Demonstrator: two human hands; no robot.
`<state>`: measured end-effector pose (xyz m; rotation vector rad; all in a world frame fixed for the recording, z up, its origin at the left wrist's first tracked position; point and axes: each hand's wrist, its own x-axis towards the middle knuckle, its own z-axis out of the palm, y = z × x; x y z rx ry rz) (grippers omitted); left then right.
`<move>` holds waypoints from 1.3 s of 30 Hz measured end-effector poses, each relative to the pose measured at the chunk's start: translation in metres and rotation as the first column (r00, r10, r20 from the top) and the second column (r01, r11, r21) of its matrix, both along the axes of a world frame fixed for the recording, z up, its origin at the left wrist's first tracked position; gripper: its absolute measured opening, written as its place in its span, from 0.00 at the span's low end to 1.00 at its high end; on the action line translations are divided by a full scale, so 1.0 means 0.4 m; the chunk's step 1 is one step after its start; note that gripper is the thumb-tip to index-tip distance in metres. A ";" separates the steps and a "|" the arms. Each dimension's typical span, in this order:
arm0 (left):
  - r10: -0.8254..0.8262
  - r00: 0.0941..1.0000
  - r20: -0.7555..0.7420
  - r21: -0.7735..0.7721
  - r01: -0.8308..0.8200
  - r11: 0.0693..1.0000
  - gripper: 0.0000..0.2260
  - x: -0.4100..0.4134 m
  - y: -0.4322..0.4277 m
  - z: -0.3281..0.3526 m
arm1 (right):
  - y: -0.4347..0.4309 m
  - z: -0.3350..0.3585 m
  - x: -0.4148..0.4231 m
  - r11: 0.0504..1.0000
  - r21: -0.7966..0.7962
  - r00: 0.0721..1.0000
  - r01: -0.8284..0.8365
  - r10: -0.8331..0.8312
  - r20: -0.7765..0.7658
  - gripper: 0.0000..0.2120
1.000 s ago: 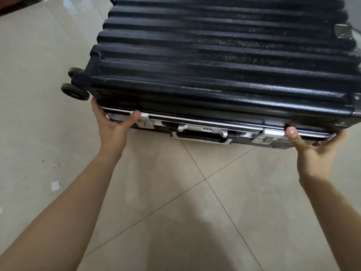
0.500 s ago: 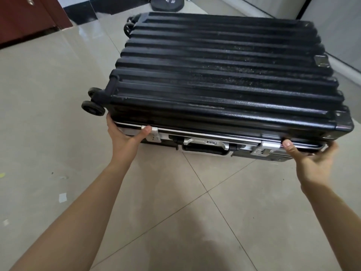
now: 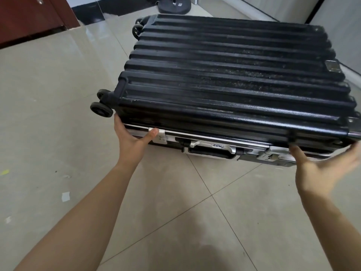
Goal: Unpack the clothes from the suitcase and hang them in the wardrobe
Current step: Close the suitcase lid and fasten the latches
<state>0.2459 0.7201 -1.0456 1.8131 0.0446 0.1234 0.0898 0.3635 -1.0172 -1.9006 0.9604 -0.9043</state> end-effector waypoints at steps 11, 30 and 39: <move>0.017 1.000 0.004 -0.010 -0.017 1.000 0.49 0.012 -0.002 0.013 | 0.365 0.195 0.284 0.035 -0.600 0.566 -0.799 0.378 -0.732 0.44; -0.089 0.991 0.101 0.041 0.085 0.996 0.53 0.002 0.032 -0.018 | 0.413 0.177 0.364 -0.055 -0.485 0.431 -0.873 0.381 -0.818 0.43; -0.044 0.987 0.157 0.173 0.016 0.985 0.51 -0.002 0.024 -0.030 | 0.430 0.153 0.363 -0.015 -0.565 0.512 -0.825 0.404 -0.758 0.41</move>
